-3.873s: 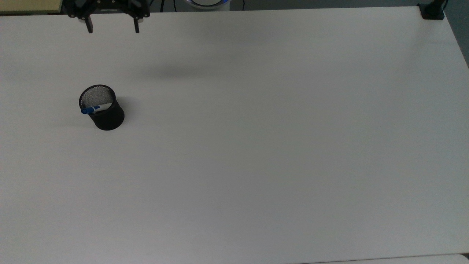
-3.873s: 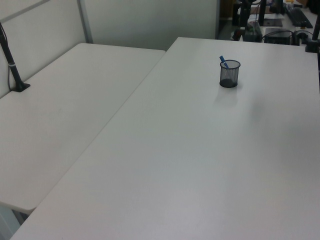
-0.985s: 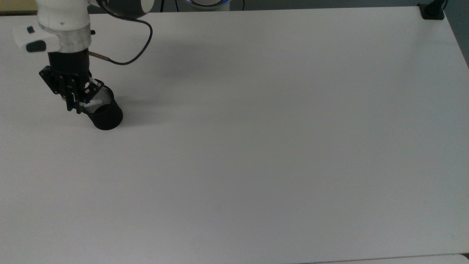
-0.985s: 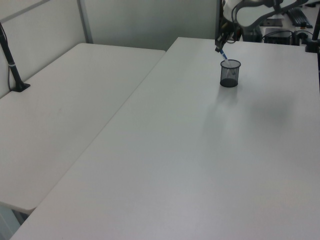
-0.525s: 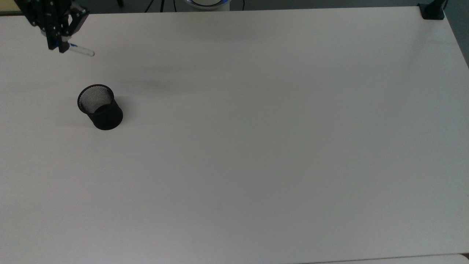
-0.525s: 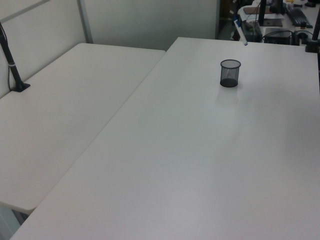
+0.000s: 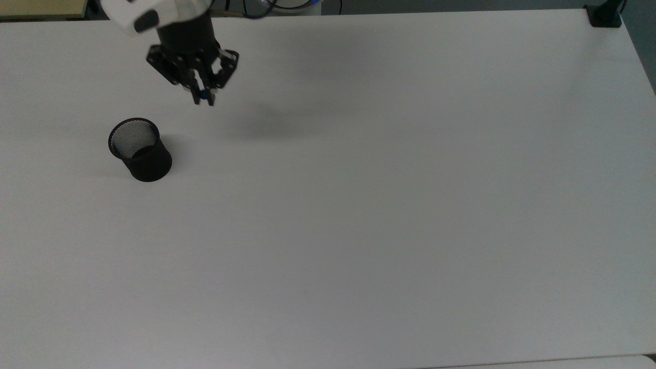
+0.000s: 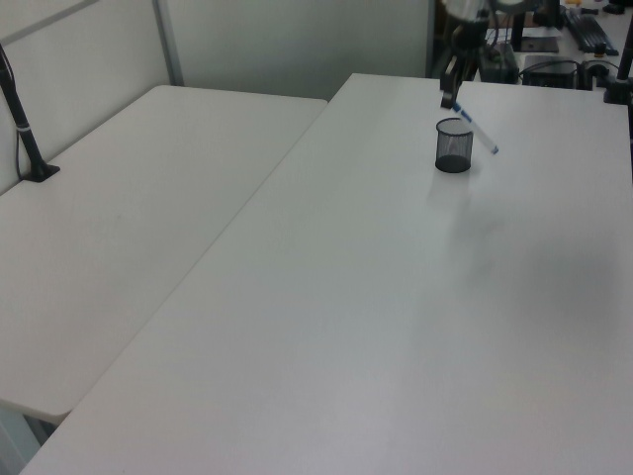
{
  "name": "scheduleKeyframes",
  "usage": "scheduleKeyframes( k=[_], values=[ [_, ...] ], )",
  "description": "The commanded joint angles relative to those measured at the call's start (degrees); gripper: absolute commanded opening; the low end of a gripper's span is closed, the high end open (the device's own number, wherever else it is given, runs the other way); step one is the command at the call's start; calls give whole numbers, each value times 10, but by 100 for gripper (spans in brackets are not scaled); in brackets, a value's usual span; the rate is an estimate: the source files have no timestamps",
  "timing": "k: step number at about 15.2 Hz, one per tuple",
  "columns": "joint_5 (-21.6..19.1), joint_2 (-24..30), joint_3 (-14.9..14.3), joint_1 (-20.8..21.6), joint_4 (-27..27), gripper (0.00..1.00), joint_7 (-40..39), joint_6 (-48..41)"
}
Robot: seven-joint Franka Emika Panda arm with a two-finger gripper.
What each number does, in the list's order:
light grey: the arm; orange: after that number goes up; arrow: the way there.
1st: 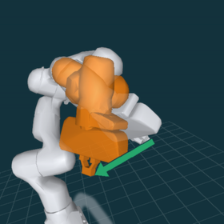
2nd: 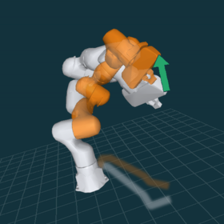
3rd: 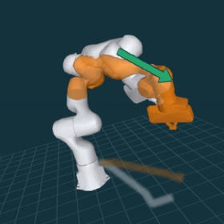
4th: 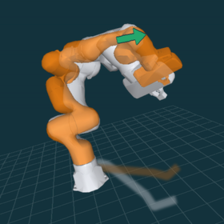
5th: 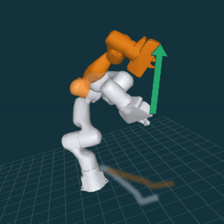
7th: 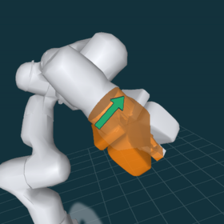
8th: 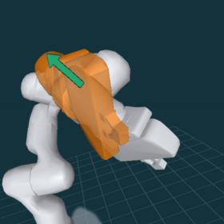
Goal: Remove the marker
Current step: 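Carry the marker beside the cup and lower it onto the table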
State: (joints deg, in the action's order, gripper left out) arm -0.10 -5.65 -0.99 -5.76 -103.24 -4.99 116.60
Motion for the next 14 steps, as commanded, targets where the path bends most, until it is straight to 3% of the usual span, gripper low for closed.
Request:
scheduleKeyframes(
  k=[1, 8, 10, 11, 12, 14],
  values=[
    [-24, -53, 22, 20, 5, 11, 4, -13],
    [-4, -146, 27, 64, 2, 12, 72, 76],
    [12, -156, 27, 65, 2, 20, 94, 77],
    [16, -156, 27, 66, 2, 34, 101, 77],
    [16, -157, 27, 67, 2, 58, 103, 77],
    [16, -156, 27, 69, 3, 96, 115, 76]
  ],
)
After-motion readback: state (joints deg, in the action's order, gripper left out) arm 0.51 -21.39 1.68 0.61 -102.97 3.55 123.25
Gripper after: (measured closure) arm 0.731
